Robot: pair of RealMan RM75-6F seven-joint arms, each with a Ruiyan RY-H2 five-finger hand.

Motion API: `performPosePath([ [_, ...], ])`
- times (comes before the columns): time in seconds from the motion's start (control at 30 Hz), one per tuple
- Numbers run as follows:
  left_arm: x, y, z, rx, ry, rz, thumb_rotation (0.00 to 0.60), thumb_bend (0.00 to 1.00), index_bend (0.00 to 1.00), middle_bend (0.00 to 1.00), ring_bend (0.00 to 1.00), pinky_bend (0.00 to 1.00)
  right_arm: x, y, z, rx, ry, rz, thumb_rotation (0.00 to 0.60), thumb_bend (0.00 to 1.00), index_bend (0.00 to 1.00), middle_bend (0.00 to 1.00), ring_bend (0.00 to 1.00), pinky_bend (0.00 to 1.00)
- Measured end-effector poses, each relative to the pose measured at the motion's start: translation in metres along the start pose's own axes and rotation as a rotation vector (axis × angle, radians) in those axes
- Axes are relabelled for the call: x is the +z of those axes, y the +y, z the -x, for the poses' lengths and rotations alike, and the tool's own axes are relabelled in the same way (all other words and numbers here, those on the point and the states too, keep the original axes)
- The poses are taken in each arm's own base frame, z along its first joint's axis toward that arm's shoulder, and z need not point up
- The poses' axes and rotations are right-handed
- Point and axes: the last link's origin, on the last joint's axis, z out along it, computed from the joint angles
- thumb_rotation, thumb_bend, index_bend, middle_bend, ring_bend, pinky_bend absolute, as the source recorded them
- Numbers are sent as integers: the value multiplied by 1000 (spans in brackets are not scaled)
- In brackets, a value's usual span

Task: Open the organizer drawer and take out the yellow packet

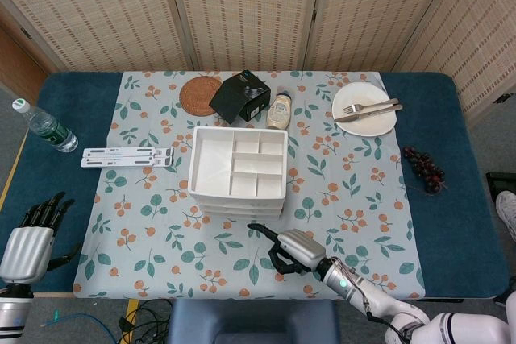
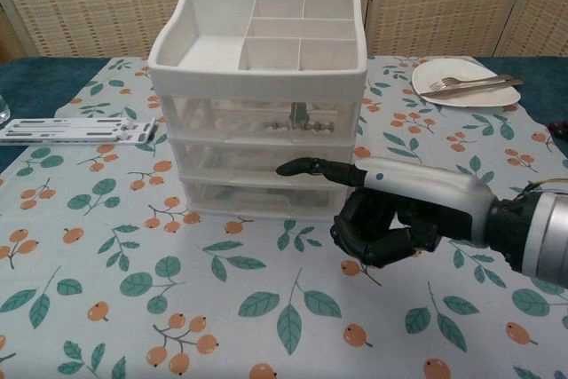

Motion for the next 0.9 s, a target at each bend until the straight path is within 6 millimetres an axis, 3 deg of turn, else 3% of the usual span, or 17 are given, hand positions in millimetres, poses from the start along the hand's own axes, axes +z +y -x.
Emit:
performPosePath([
  [0.43,0,1,1,-2,-5,12,600,246,138,92,137,162,-2,6,-5,33,134,3,600,799,0,830,999,1000],
  [0.9,2,1,3,-5,-10,21,600,246,138,91,137,162,33,-8,4,102,126,-30,600,800,0,826,999,1000],
])
